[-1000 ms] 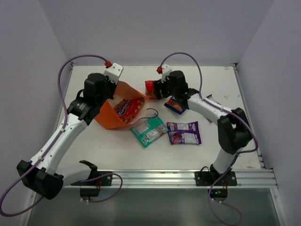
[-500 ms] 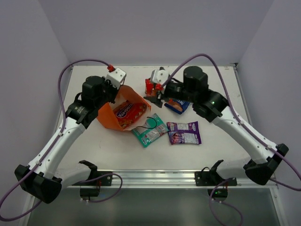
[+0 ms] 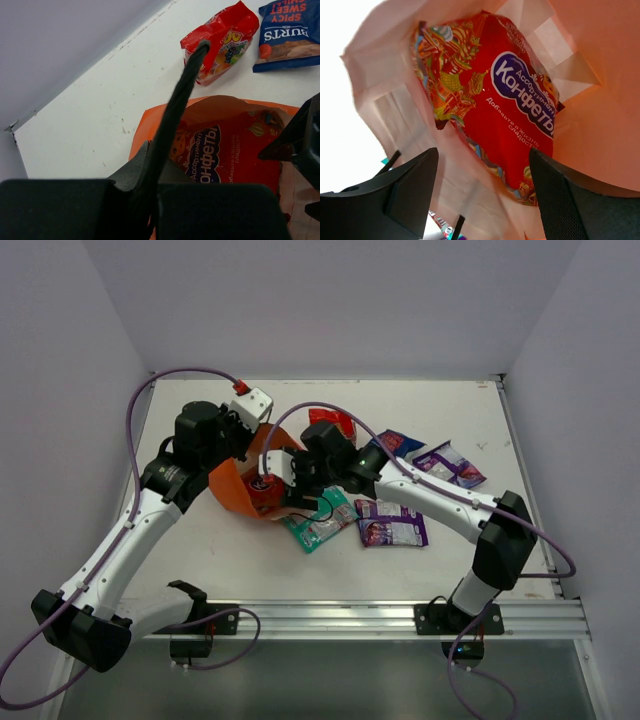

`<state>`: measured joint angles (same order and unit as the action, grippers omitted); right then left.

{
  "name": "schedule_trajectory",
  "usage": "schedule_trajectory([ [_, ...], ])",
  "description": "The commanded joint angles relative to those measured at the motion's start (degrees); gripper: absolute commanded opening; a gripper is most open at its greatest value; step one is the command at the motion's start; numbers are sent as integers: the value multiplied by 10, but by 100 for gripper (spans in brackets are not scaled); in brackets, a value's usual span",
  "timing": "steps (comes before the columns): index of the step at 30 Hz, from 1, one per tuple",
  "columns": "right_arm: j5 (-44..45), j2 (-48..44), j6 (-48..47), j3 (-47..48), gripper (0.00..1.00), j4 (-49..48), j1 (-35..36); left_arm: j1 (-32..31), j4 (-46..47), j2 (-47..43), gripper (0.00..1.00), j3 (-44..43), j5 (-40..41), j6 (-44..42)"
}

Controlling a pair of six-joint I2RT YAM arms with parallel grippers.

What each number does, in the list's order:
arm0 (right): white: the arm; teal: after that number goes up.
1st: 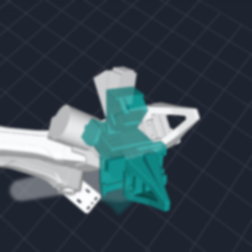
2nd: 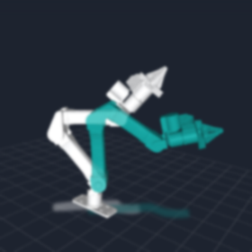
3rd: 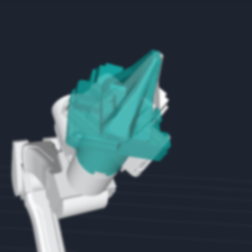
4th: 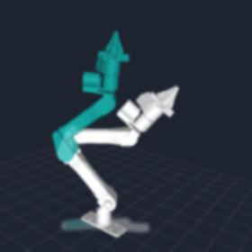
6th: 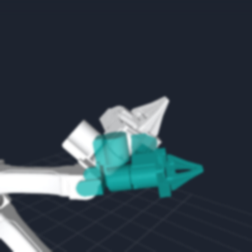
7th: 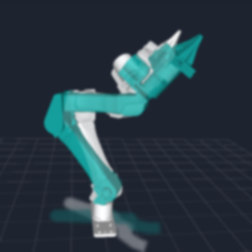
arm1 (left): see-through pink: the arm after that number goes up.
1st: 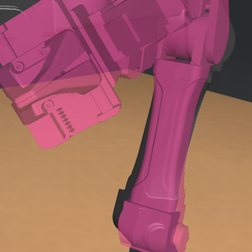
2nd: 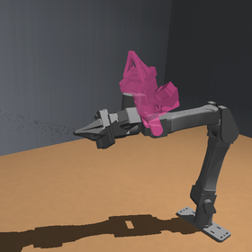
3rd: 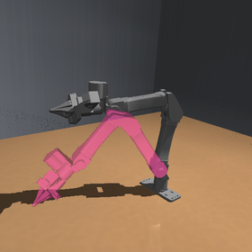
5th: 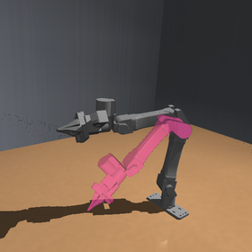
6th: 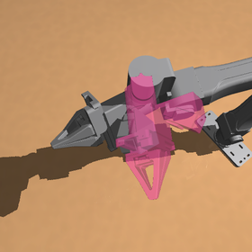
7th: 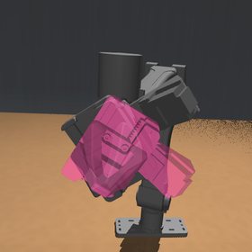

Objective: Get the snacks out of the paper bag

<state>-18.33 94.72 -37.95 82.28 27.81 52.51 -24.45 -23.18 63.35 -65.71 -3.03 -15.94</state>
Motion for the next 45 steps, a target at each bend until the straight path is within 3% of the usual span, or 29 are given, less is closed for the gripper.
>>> schedule_trajectory([
  [1, 28, 24, -16, -1, 76, -7, 6, 1, 79, -18, 0, -4, -21, -14],
  [9, 34, 72, -11, 2, 71, -27, 7, 1, 81, -21, 0, -5, -41, -8],
  [13, 22, 82, -10, 24, 48, -21, 7, 0, 81, -26, 0, -1, -46, -4],
  [14, 20, 80, -10, 30, 33, -21, 7, 0, 81, -27, 0, 3, -46, -2],
  [16, 15, 68, -8, 35, 19, -22, 8, 0, 76, -28, 0, 8, -46, -1],
  [17, 15, 61, -7, 39, 5, -24, 10, 0, 75, -29, 0, 9, -45, 3],
  [18, 21, 44, -1, 40, 0, -30, 12, 0, 74, -30, 0, 15, -44, 5],
  [37, 1, -238, 70, 1, 0, -236, 16, 0, 69, -34, 0, 23, 28, 23],
  [45, 62, -260, 93, 100, 0, -251, 15, 0, 68, -34, 0, 22, 75, 29],
])
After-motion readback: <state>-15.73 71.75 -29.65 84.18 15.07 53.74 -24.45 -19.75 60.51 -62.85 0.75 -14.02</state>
